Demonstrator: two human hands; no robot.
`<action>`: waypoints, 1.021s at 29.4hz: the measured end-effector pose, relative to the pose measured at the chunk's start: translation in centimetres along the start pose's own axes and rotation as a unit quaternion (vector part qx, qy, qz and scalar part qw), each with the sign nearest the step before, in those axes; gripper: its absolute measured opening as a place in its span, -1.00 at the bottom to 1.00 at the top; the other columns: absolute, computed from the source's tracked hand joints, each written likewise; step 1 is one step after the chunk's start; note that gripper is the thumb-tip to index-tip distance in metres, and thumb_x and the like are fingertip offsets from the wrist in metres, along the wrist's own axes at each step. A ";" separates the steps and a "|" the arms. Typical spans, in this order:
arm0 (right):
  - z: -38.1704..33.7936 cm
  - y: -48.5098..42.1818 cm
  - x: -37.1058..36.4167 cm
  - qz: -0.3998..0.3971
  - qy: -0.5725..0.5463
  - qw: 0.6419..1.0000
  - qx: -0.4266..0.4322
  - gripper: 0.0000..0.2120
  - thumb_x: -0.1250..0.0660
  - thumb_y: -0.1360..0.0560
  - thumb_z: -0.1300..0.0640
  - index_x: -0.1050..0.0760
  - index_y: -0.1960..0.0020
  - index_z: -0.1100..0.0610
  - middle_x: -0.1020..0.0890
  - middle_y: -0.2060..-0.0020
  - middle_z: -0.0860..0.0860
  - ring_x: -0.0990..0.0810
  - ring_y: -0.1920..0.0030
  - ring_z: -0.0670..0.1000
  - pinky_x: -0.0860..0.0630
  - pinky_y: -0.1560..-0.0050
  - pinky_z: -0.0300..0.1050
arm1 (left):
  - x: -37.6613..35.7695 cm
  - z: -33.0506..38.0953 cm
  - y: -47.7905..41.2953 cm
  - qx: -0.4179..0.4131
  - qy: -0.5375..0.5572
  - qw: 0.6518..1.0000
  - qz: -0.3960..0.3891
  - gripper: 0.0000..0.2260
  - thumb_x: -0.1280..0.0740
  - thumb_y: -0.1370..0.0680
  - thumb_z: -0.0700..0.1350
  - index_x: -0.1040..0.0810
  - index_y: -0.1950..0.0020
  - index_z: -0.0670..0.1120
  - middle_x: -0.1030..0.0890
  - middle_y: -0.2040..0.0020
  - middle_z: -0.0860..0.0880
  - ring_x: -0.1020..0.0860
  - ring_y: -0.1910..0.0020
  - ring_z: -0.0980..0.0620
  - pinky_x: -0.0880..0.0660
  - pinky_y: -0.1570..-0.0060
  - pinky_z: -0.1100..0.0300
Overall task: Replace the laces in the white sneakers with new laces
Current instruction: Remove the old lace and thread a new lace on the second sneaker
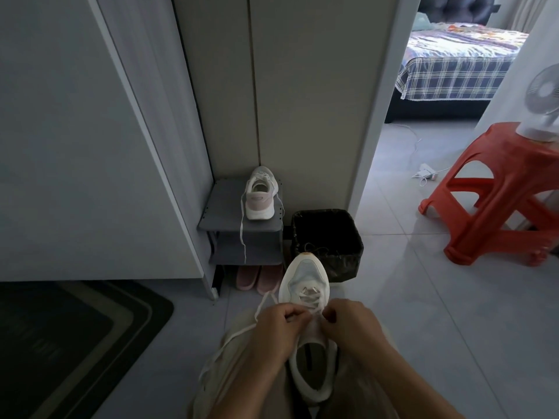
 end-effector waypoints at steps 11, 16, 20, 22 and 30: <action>2.4 0.7 0.4 0.001 -0.240 0.971 -0.022 -0.91 -0.39 -0.43 0.15 -0.63 0.11 -0.02 -0.63 0.23 -0.16 -0.57 0.18 -0.16 -0.49 0.11 -0.28 | -1.3 -1.2 0.7 -0.011 0.022 0.996 0.080 -0.90 -0.38 -0.49 -0.08 -0.66 0.08 -0.06 -0.63 0.20 0.14 -0.59 0.14 0.21 -0.51 0.11 0.30; 2.1 0.9 0.4 -0.001 -0.239 0.971 0.000 -0.88 -0.39 -0.44 0.14 -0.56 0.17 -0.08 -0.61 0.24 -0.20 -0.56 0.18 -0.19 -0.42 0.17 -0.38 | -1.7 -1.4 0.6 0.002 0.044 0.996 0.082 -0.91 -0.38 -0.48 -0.08 -0.66 0.09 -0.05 -0.60 0.26 0.19 -0.58 0.16 0.22 -0.50 0.13 0.34; 2.3 0.9 0.1 0.012 -0.223 0.975 0.003 -0.84 -0.38 -0.44 0.10 -0.53 0.20 -0.17 -0.61 0.22 -0.21 -0.57 0.15 -0.18 -0.49 0.08 -0.28 | -1.7 -1.3 0.5 0.005 0.034 0.996 0.078 -0.90 -0.38 -0.48 -0.08 -0.67 0.11 -0.06 -0.58 0.30 0.20 -0.58 0.18 0.22 -0.52 0.13 0.27; 2.5 1.0 0.0 0.024 -0.207 0.978 0.005 -0.80 -0.38 -0.44 0.07 -0.50 0.24 -0.23 -0.62 0.23 -0.22 -0.57 0.16 -0.18 -0.52 0.04 -0.21 | -1.8 -1.2 0.5 0.000 0.022 0.997 0.074 -0.90 -0.37 -0.48 -0.09 -0.67 0.13 -0.05 -0.59 0.30 0.18 -0.59 0.18 0.20 -0.54 0.12 0.20; 2.5 1.2 -0.6 0.057 -0.175 0.983 0.024 -0.94 -0.32 -0.48 0.02 -0.52 0.16 -0.13 -0.61 0.21 -0.18 -0.55 0.17 -0.19 -0.47 0.10 -0.30 | -2.0 -0.3 -0.4 -0.041 -0.007 0.999 0.034 -0.88 -0.36 -0.50 -0.10 -0.67 0.03 -0.06 -0.58 0.23 0.24 -0.59 0.08 0.16 -0.52 0.00 0.20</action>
Point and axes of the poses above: each hand's wrist, its own y-axis away from the middle knuckle, its own x-axis out of the back of the hand, z = x × y, the point moved 8 cm from there along -y, towards the middle knuckle
